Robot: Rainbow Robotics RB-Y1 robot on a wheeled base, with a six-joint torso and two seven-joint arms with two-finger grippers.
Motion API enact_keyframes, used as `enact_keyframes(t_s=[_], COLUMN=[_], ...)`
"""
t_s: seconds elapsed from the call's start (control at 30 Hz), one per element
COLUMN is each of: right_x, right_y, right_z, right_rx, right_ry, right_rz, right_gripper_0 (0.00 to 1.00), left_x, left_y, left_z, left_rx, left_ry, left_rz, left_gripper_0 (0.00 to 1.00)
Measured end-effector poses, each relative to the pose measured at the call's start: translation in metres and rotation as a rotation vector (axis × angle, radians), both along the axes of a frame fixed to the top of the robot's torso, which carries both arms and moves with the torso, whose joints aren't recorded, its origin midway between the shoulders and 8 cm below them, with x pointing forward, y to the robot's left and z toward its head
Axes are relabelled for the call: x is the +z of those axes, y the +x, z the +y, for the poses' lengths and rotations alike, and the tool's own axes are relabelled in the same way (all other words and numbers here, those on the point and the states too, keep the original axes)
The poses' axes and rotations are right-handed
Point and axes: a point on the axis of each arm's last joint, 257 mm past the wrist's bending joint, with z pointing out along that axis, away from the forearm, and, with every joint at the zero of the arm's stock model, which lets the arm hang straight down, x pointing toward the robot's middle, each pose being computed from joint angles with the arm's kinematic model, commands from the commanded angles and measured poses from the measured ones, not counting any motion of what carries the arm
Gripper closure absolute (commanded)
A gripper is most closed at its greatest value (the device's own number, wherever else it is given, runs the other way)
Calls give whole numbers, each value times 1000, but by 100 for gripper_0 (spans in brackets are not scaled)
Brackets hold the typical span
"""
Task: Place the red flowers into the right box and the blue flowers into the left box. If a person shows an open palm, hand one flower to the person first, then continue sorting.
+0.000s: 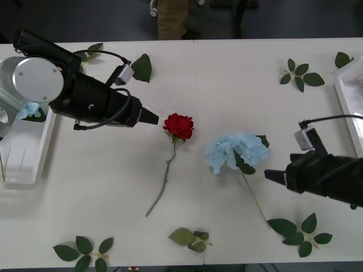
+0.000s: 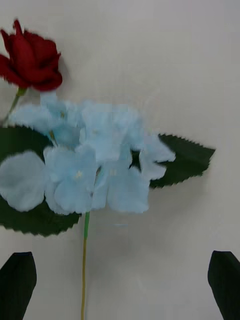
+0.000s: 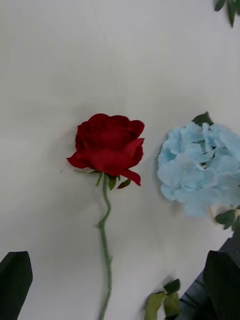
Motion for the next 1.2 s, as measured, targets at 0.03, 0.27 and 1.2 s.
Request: enact_keyframes(t_s=[0.03, 0.27, 1.2], right_x=[-12, -61, -70], right_y=[-4, -17, 68], right_z=[0, -1, 63], right_rx=[6, 78, 146], right_ry=[-16, -129, -146], right_rz=[9, 13, -143], right_gripper_0=[0, 0, 100], left_x=[-4, -39, -103], left_y=[-1, -8, -42], left_z=[5, 25, -27], left_rx=[-7, 142, 568], left_ry=[41, 224, 439], left_rz=[-8, 92, 170], left_gripper_0=[0, 0, 0])
